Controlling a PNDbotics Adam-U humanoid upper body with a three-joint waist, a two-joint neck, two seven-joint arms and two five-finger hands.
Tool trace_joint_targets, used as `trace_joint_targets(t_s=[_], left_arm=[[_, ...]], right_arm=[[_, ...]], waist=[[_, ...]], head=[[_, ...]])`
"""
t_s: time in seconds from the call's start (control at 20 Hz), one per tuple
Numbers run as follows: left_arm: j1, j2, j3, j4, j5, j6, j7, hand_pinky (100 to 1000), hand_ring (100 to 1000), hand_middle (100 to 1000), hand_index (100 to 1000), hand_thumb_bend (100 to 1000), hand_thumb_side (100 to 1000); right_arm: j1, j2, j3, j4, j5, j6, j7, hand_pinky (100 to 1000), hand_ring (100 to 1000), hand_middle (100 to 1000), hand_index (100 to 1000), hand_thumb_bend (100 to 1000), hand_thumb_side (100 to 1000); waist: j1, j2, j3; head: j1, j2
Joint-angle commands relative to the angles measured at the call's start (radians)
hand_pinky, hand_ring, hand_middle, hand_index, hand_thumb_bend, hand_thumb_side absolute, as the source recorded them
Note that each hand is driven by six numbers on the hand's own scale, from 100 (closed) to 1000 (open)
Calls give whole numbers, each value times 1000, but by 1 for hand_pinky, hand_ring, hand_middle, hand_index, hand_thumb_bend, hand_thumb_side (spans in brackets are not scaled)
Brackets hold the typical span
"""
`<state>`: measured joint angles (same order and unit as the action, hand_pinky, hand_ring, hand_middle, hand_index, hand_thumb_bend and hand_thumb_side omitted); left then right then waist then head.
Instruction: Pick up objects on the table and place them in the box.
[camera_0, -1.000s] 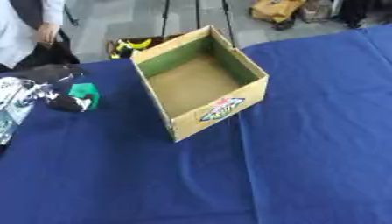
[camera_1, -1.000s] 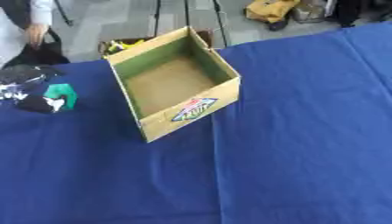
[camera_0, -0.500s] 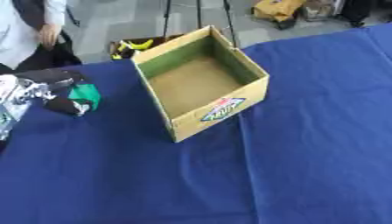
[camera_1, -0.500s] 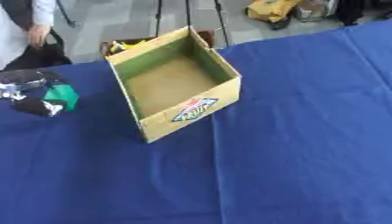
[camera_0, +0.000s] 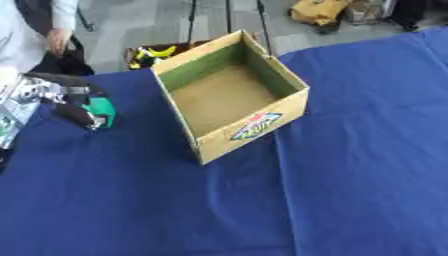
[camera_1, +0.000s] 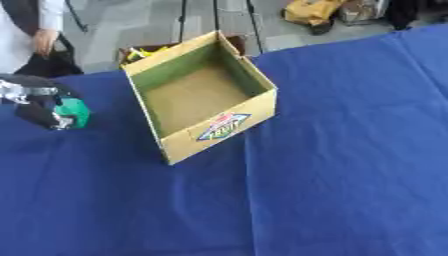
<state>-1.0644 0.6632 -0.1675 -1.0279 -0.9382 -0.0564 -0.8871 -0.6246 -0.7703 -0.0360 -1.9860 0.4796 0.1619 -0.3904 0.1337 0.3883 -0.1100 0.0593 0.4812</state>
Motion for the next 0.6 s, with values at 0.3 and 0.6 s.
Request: trace_joint_targets(t_s=[0.3, 0.6], left_arm=[[-20, 55, 26, -36, 4, 0, -20, 703, 877, 969, 984, 104, 537], [-16, 62, 13, -25, 8, 8, -20, 743, 911, 1000, 1000, 108, 542]], right_arm=[[-5, -25, -9, -14, -14, 0, 6, 807, 861, 870, 874, 100, 989], [-5, -23, -12, -14, -19, -5, 10, 807, 857, 863, 872, 100, 988]], waist=[[-2, -14, 1], [-1, -12, 0]], head=[[-3, -6], [-3, -9]])
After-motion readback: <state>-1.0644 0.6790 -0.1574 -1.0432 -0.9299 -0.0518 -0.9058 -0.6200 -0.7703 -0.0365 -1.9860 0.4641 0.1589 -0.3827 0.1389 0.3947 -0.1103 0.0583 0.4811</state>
